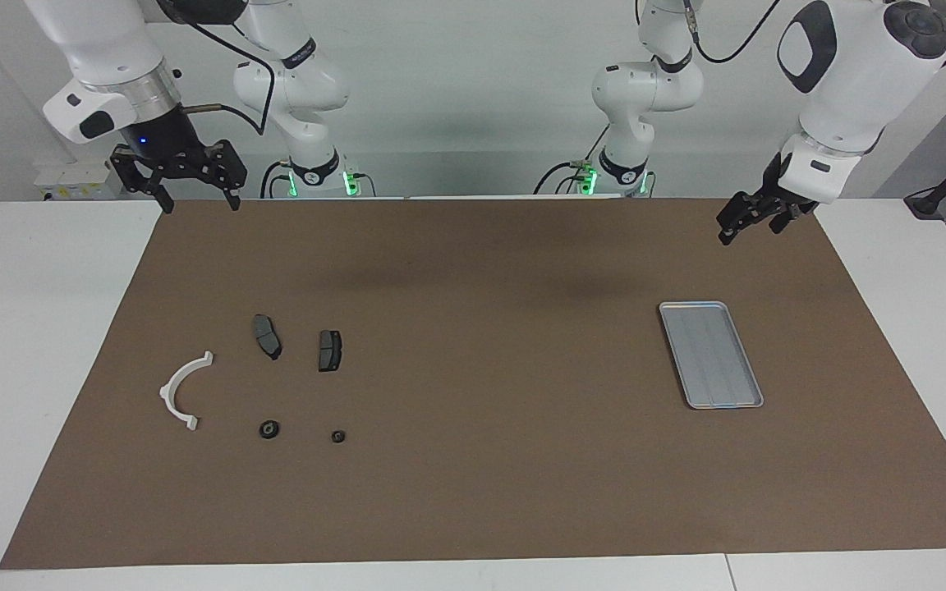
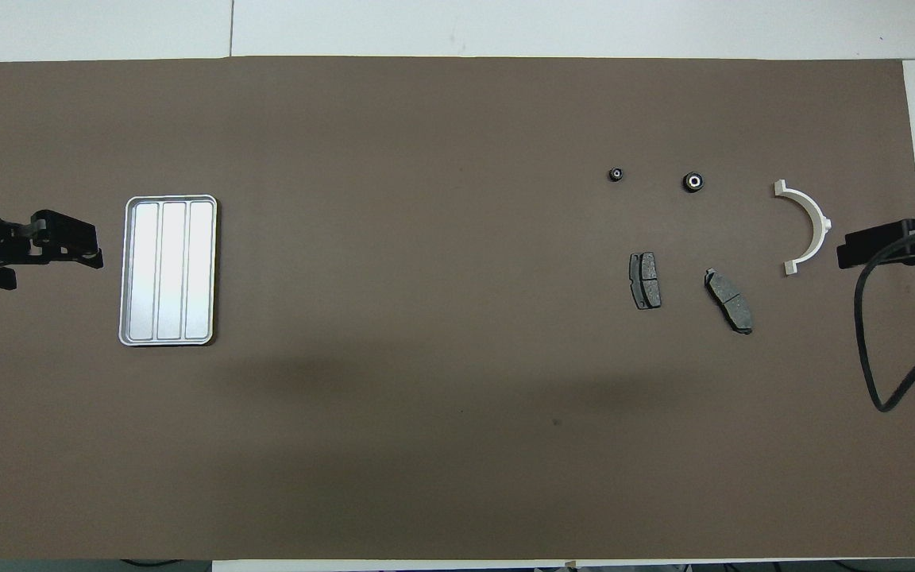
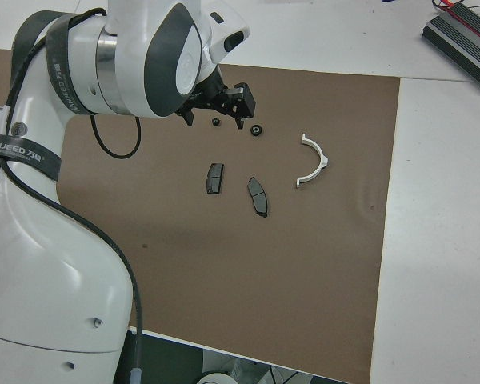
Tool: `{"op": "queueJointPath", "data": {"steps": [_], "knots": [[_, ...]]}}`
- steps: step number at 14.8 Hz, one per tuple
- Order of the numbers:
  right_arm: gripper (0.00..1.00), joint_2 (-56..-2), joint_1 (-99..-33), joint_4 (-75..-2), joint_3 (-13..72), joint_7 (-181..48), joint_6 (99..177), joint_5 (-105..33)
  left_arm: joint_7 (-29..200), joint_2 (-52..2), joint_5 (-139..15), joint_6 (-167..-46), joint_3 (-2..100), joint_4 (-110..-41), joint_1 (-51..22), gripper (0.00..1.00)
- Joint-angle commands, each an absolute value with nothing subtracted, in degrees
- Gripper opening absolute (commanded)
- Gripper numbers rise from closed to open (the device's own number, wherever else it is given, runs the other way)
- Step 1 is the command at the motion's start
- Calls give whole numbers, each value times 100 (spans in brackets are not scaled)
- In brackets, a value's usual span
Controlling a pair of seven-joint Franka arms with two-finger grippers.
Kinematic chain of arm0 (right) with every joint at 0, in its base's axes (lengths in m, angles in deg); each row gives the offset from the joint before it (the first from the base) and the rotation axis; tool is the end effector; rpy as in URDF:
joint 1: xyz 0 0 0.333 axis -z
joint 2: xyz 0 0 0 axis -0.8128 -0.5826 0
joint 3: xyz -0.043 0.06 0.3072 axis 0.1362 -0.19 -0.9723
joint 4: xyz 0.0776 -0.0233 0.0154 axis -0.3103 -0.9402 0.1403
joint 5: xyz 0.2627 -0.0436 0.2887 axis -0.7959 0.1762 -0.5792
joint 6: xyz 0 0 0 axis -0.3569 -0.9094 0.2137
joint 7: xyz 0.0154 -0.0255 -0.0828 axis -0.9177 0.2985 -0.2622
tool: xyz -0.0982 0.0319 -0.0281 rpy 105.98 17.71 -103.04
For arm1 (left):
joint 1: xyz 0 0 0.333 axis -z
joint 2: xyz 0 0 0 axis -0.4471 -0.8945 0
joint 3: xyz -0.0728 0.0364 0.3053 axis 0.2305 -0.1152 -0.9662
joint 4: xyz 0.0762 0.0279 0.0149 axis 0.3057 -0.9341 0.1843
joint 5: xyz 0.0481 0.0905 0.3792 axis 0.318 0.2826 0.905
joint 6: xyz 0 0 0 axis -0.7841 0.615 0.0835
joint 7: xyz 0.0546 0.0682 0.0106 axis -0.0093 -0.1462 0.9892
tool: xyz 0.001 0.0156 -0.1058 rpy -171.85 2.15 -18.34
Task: Pick bearing gear from pile to tray
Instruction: 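Reach the right gripper to the black bearing gear and grasp it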
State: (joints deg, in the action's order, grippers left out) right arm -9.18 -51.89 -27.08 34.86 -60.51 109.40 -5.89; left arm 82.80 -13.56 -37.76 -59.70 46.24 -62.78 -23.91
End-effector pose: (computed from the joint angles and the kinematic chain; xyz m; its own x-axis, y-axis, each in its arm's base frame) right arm 0.5285 -0.0023 0.6455 0.9997 0.0214 0.0138 0.0215 -0.9997 -0.0075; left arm 0.5449 -0.0322 0.5879 0.9842 0.1651 -0.0632 0.1654 -0.9862 -0.0008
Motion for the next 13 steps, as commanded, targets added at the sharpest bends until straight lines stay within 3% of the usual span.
{"op": "queueJointPath", "data": {"steps": [1, 13], "knots": [[100, -903, -5138, -2694, 3441, -6015, 10983, -626, 8240, -1247, -3778, -5893, 4610, -6325, -2374, 100], [100, -824, -5147, -2711, 3441, -6059, 10991, -626, 8240, -1247, -3778, -5893, 4610, -6325, -2374, 100]]}}
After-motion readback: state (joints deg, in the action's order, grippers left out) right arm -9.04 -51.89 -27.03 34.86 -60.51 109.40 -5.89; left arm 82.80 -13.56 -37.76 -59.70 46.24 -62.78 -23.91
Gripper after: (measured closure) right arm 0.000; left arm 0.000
